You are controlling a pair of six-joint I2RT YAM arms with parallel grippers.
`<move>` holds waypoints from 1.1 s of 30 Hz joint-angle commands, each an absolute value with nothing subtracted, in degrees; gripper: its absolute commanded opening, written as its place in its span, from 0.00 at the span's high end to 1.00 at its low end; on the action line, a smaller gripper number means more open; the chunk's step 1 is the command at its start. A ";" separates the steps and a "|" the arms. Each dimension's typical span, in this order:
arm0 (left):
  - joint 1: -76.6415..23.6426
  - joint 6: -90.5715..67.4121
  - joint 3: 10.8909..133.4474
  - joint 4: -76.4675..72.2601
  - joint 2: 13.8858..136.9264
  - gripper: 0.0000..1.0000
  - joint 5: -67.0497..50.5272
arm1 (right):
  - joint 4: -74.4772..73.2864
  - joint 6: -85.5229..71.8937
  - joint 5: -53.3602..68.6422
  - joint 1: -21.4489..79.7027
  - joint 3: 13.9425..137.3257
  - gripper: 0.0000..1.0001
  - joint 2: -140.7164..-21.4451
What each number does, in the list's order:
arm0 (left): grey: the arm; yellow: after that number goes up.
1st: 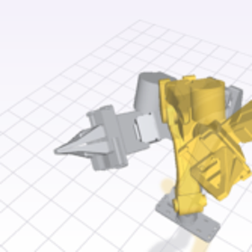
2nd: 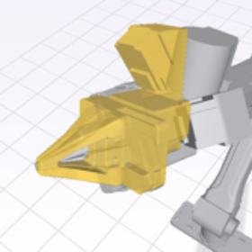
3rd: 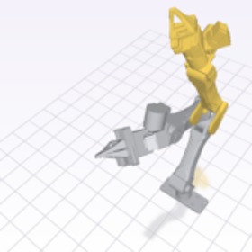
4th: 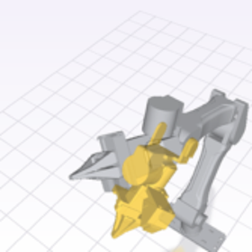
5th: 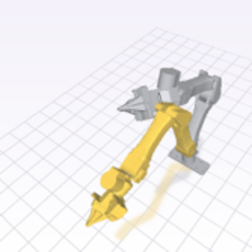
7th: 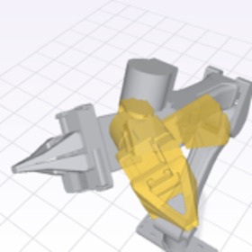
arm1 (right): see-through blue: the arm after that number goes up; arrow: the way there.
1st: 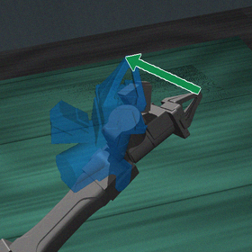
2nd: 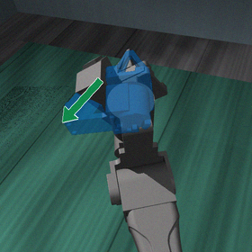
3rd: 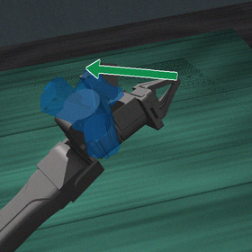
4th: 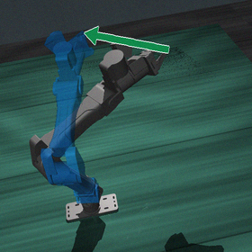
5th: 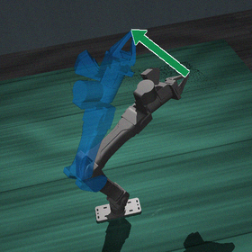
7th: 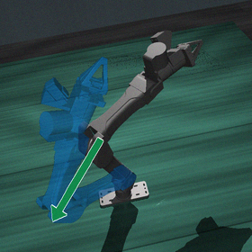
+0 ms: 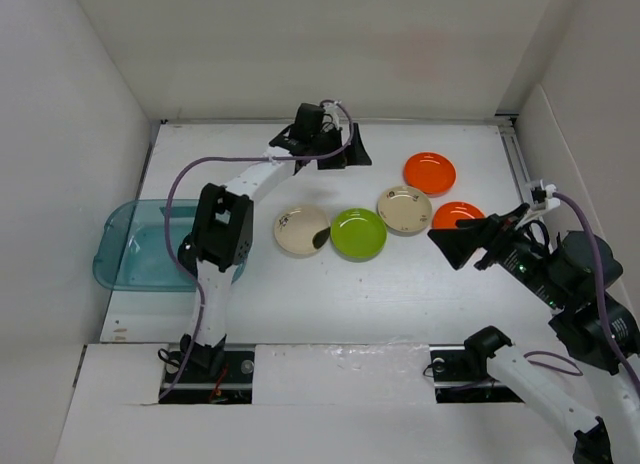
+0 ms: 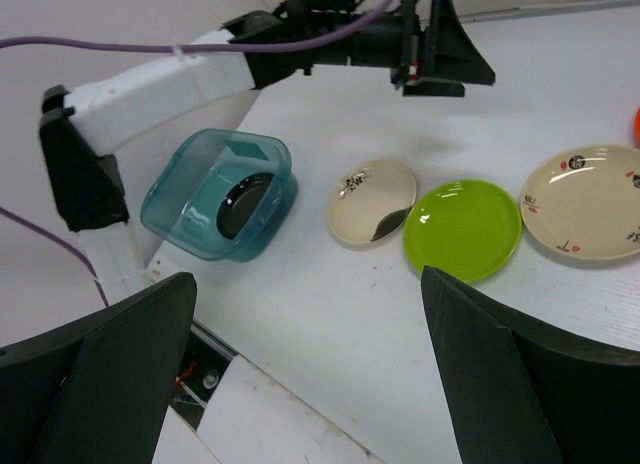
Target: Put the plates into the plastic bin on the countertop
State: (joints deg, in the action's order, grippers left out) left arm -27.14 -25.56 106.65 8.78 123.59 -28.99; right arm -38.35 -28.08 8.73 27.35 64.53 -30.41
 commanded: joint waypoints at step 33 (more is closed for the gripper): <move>-34.28 -27.42 120.15 7.91 146.96 0.88 -32.00 | -39.73 -28.30 9.57 27.51 68.64 0.00 -26.98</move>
